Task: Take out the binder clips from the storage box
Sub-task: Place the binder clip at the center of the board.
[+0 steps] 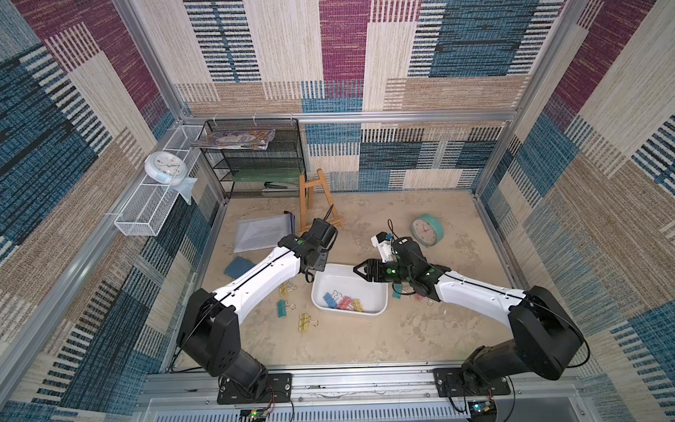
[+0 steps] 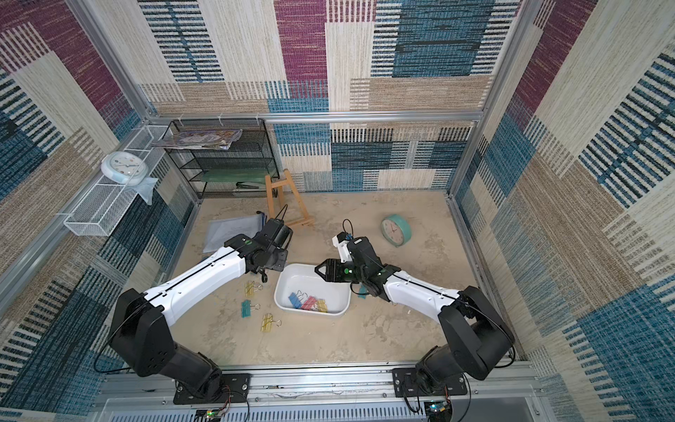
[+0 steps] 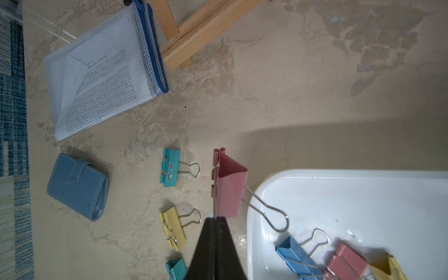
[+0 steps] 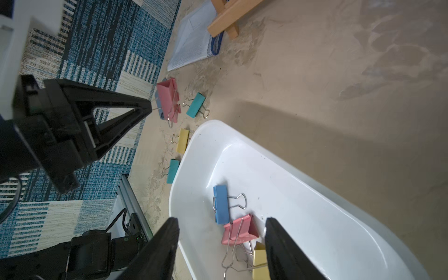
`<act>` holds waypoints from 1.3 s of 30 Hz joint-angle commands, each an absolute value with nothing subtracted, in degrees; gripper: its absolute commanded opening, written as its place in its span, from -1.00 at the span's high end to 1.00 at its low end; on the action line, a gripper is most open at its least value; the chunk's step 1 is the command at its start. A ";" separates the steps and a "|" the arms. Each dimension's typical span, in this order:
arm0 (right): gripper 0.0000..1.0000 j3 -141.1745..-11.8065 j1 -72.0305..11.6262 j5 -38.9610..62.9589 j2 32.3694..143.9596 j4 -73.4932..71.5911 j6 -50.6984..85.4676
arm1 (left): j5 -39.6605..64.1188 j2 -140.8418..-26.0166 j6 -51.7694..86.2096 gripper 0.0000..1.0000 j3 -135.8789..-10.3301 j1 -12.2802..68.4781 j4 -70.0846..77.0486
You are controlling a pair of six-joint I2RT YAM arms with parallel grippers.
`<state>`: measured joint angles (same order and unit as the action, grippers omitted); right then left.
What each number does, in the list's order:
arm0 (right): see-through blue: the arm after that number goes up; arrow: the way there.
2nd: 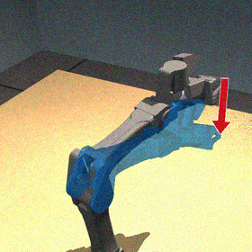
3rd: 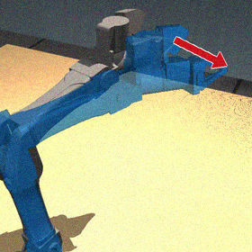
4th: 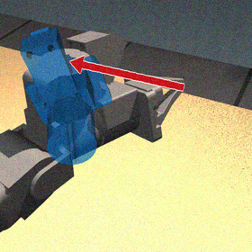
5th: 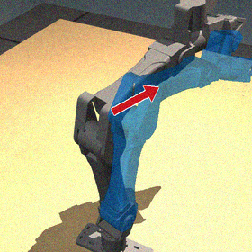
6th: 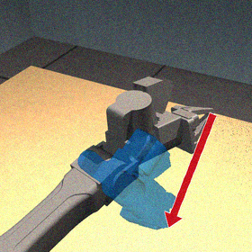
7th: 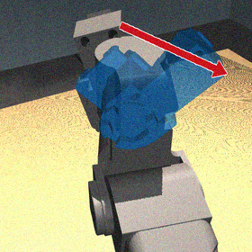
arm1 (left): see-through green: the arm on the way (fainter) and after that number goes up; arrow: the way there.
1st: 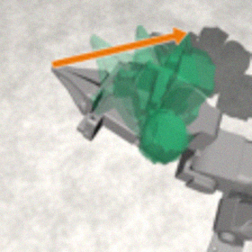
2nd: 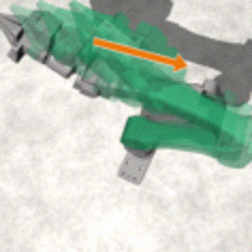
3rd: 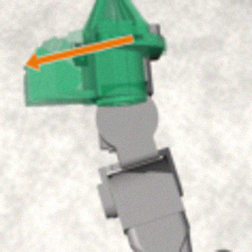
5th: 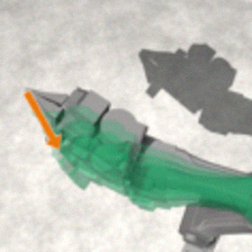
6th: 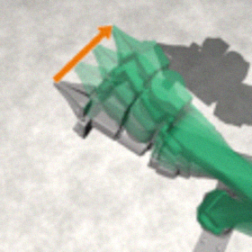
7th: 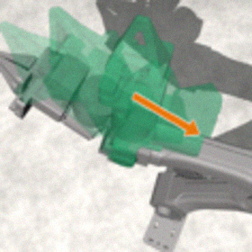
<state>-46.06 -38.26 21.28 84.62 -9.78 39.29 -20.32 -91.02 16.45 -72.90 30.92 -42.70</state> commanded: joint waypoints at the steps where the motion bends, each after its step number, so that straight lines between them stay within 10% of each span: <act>1: -0.22 -46.61 -38.41 22.15 85.03 -10.59 38.67 | -19.61 -94.03 18.91 1.00 -75.26 29.89 -45.61; 39: -0.22 -45.93 -38.45 21.80 85.53 -10.14 38.66 | -25.78 -112.70 19.12 0.90 -82.75 26.02 -50.89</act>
<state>-45.74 -38.35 21.69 85.80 -9.76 39.13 -25.71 -112.33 20.03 -82.35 26.13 -49.30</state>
